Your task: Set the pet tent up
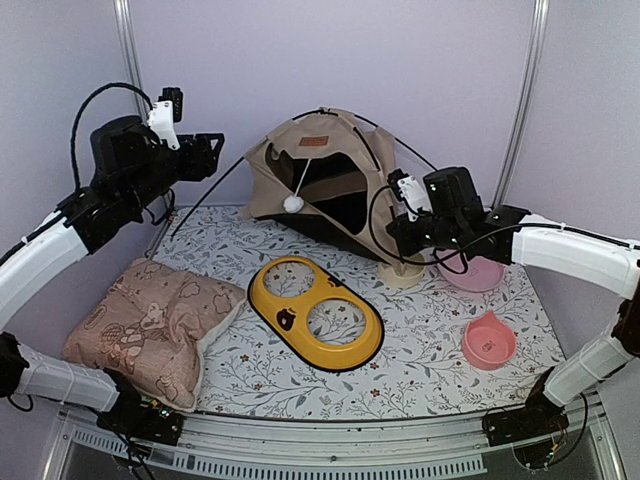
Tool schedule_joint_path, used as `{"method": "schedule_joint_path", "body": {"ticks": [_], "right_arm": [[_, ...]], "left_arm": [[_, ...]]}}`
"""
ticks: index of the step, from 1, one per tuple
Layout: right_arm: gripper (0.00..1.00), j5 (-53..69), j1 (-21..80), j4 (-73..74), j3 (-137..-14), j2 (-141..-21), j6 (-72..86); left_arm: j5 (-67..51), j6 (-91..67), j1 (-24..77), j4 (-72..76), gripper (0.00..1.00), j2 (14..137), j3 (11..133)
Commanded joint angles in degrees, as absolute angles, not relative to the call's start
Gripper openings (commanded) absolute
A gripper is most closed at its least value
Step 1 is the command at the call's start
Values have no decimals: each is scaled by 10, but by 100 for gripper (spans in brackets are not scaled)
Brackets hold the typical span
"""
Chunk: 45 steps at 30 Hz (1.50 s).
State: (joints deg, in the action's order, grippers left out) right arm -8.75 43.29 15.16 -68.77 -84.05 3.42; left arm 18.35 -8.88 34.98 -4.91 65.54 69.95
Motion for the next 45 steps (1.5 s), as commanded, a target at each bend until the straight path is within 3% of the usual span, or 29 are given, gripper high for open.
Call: {"method": "schedule_joint_path", "body": {"ticks": [1, 6, 9, 13, 29, 45], "right_arm": [[1, -105, 411, 122, -635, -803, 37], [10, -96, 401, 121, -601, -781, 39], [18, -88, 399, 128, -599, -773, 38], [36, -78, 397, 143, -612, -764, 40], [85, -34, 396, 166, -665, -714, 87], [89, 18, 396, 142, -665, -708, 153]], "left_arm": [[46, -103, 271, -107, 67, 723, 755], [-43, -81, 216, -140, 66, 797, 806], [-81, -47, 204, -172, 58, 840, 837], [-112, -4, 198, -208, 54, 879, 869], [-209, 71, 199, -261, 55, 960, 940], [-191, 113, 248, -291, 47, 1121, 1102]]}}
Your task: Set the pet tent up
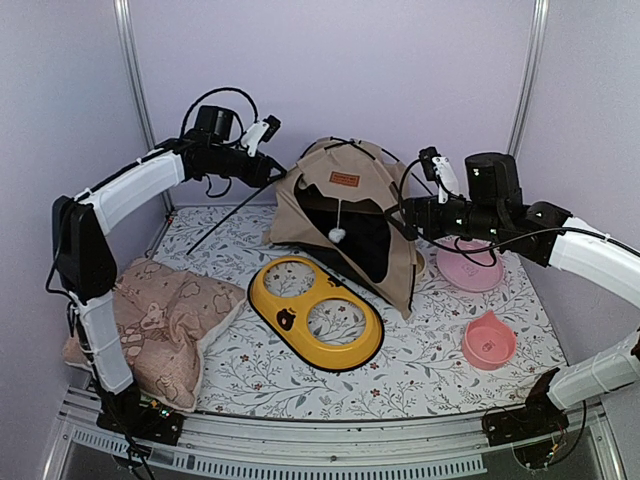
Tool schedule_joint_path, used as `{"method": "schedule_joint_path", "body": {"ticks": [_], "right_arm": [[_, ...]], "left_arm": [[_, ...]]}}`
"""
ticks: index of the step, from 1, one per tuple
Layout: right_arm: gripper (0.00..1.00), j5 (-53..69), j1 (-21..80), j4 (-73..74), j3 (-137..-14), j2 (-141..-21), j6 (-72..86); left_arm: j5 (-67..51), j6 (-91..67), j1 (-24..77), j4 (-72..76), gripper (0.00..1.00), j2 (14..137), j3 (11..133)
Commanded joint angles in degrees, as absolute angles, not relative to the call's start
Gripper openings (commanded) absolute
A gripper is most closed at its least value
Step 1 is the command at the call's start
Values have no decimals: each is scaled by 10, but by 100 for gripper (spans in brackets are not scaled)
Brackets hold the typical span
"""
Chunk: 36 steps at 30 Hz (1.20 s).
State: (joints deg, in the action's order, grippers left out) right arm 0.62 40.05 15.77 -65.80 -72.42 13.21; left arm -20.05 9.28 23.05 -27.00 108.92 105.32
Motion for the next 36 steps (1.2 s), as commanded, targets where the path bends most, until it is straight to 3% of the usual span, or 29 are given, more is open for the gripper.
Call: {"method": "schedule_joint_path", "body": {"ticks": [1, 7, 13, 15, 27, 36], "right_arm": [[89, 18, 396, 142, -666, -708, 154], [89, 22, 396, 139, -668, -706, 162], [89, 24, 396, 132, -669, -704, 170], [89, 22, 397, 129, -669, -704, 173], [89, 27, 396, 105, -689, -697, 188], [85, 66, 416, 79, -689, -720, 217]], "left_arm": [[-188, 117, 254, -297, 46, 1143, 1117], [-160, 133, 273, -306, 39, 1174, 1140], [-160, 128, 278, -299, 7, 1163, 1135], [-161, 122, 282, -285, 1, 1146, 1121], [-129, -44, 374, -41, 0, 954, 899], [-15, -175, 452, 51, 0, 950, 801]]}}
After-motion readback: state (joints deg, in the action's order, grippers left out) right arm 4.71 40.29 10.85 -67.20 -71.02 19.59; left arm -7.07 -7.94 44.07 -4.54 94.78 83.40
